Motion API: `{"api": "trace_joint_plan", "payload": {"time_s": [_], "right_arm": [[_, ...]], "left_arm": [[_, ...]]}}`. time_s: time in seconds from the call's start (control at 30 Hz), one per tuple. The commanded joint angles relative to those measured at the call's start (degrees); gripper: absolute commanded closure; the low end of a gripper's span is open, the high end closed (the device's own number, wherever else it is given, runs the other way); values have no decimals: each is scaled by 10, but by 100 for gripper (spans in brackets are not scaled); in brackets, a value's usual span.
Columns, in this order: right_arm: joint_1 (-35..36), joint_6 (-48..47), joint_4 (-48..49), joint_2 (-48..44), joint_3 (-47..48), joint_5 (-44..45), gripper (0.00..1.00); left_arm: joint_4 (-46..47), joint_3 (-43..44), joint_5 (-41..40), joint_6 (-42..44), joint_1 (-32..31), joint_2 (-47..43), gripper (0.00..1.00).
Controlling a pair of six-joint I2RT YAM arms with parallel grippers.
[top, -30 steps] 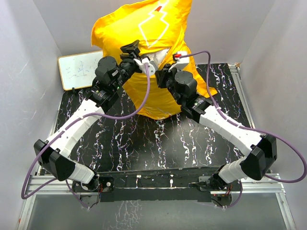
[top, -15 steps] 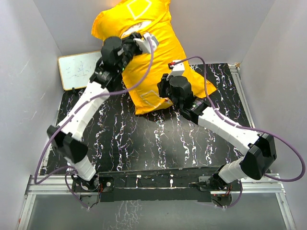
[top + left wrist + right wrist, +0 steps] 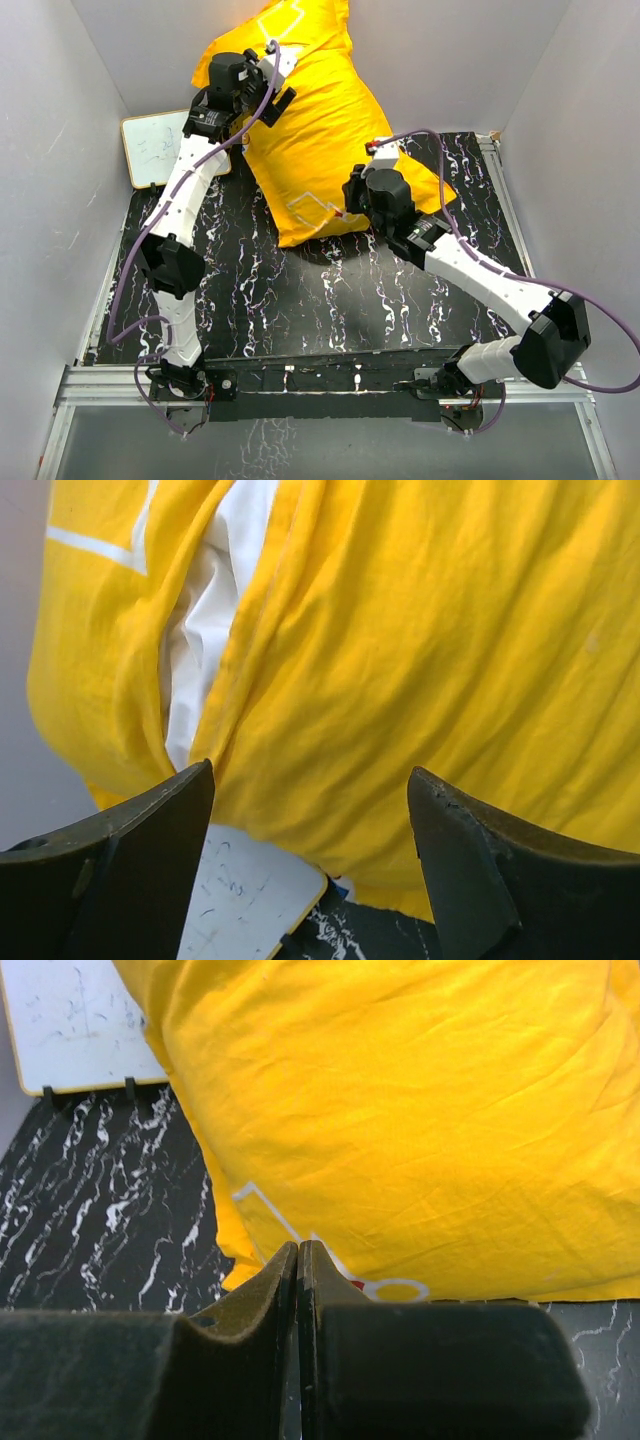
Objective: Remove the pillowcase from the pillow
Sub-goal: Remove the pillow from the pillowcase.
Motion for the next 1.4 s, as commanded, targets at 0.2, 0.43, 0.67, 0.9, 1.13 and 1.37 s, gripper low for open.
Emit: {"api": "trace_joint_plan", "payload": {"time_s": [0.2,0.43,0.67,0.9,1.13,1.37], "right_arm": [[-3,17,26,-48,-88,-1,92],[-6,24,32,-54,-114,-6,92],[-13,19,2,-61,-63,2,92],[-13,41,-46,-52,33,18,82],[-12,47,-101,12,93,24,53],[-13,44,-121,48,77,-5,56]], "left_arm": [[48,68,100,-110,35,66,45],[5,72,236,-165,34,56,100],[-57,-38,358,-245,25,-23,100],[-122,-193,432,-333,-76,-125,100],[-193,-319,413,-296,-50,-228,20],[-142,-480,338,-311,20,-348,18]]}}
